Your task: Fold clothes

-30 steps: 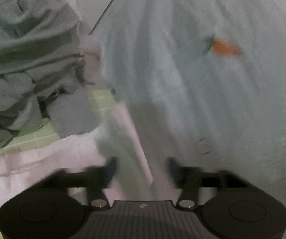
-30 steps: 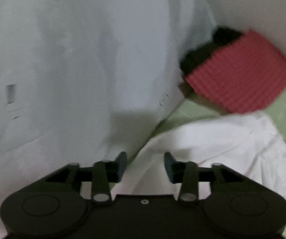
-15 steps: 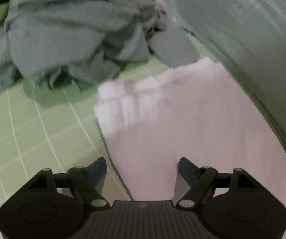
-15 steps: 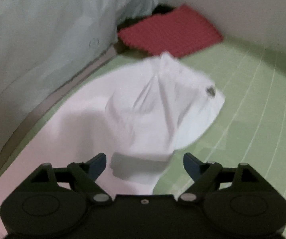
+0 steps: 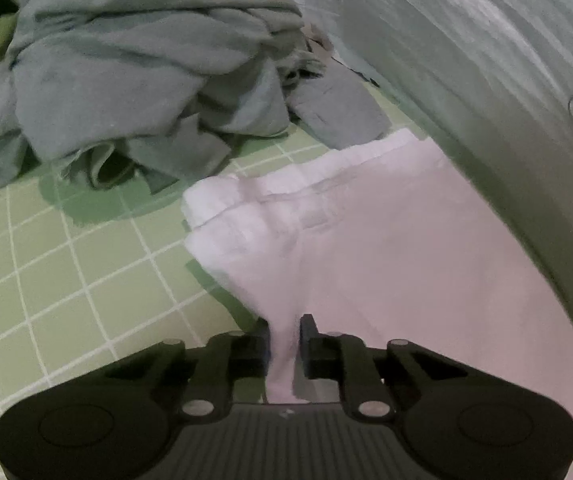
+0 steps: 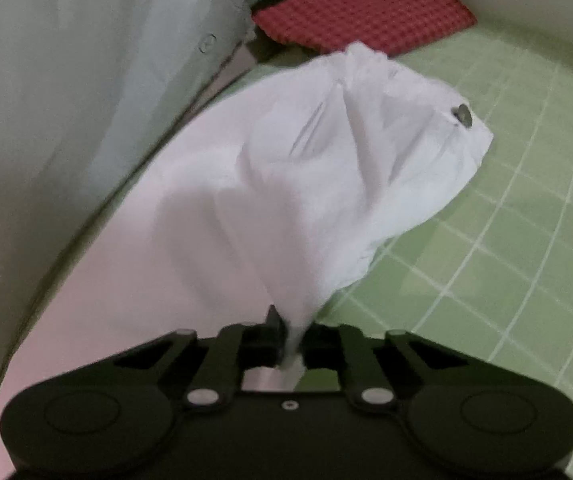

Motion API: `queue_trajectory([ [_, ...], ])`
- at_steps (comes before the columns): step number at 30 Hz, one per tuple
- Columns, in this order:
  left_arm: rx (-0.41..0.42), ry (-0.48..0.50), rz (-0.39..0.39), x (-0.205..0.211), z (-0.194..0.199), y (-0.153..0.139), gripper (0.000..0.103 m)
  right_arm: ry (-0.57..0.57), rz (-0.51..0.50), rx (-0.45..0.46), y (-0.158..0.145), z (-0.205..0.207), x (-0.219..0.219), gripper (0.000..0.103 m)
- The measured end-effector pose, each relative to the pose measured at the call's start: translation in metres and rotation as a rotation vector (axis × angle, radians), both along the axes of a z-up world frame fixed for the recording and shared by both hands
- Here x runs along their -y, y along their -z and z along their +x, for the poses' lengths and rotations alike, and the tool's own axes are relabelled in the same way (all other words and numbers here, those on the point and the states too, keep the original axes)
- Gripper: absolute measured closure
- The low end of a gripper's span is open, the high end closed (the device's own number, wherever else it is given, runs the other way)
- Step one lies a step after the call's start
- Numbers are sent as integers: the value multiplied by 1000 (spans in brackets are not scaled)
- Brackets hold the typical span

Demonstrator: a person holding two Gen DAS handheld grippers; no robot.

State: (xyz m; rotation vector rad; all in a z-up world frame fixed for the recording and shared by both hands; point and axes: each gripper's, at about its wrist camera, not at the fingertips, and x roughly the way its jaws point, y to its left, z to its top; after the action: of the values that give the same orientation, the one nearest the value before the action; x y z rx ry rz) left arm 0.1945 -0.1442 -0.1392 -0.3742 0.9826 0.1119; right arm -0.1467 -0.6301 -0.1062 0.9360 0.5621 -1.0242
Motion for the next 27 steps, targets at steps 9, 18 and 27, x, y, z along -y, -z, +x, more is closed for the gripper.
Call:
queue_trajectory([
  [9, -56, 86, -63, -33, -102, -3, 92, 69, -52, -57, -9, -75, -11, 96],
  [18, -78, 42, -147, -80, -164, -14, 83, 12, -23, -149, -11, -115, -39, 56],
  [27, -52, 136, -130, -95, -152, -20, 82, -87, 44, -60, -13, -82, -114, 36],
])
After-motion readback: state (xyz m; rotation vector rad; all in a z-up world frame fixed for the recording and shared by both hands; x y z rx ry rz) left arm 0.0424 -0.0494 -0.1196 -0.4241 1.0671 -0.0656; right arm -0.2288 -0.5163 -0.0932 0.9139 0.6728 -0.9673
